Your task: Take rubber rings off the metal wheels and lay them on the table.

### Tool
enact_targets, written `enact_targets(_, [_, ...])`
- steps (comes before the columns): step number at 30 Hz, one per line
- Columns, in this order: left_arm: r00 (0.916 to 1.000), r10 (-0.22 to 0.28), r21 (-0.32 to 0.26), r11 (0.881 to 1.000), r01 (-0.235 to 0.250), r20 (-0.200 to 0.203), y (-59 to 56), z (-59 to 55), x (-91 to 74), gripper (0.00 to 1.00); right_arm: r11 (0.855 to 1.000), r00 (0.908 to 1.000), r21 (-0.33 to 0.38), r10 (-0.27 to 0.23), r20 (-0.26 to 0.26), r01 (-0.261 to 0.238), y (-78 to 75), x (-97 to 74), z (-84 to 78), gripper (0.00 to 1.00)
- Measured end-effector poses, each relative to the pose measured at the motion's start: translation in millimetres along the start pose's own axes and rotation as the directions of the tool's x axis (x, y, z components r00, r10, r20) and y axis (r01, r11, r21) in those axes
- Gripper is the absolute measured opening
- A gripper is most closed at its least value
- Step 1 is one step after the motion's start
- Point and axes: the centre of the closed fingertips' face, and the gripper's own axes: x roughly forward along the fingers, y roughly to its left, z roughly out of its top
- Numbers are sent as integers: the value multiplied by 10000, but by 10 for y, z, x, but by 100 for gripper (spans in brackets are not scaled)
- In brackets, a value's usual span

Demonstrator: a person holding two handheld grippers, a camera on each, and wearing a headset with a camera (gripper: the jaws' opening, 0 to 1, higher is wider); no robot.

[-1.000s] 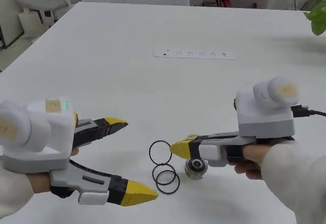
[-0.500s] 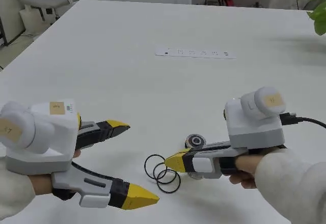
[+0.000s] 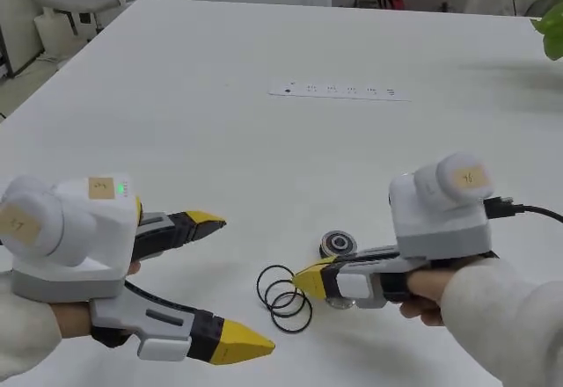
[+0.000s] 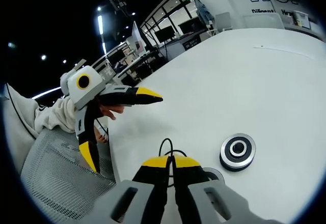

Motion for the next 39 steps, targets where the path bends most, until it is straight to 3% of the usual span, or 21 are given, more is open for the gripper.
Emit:
enact_targets(12, [10000, -35, -50, 10000, 35, -46, 2, -20, 1, 96, 9983, 9998, -589, -39, -194, 28, 14, 25, -29, 8])
enact_targets(23, [9999, -86, -66, 9999, 86, -116, -21, -30, 8, 96, 9907, 9986, -1361, -87, -527, 15, 44, 36, -69, 8])
enact_targets(33, [9999, -93, -48, 9999, 92, -91, -32, -19, 8, 96, 9884, 9985, -1484, -397, -383, 336, -42, -22, -20, 11])
enact_targets(39, [9999, -66, -82, 9999, 65, -79, -28, -14, 6, 97, 9889, 9986, -1392, -528, -3, 523, -110, -102, 83, 12])
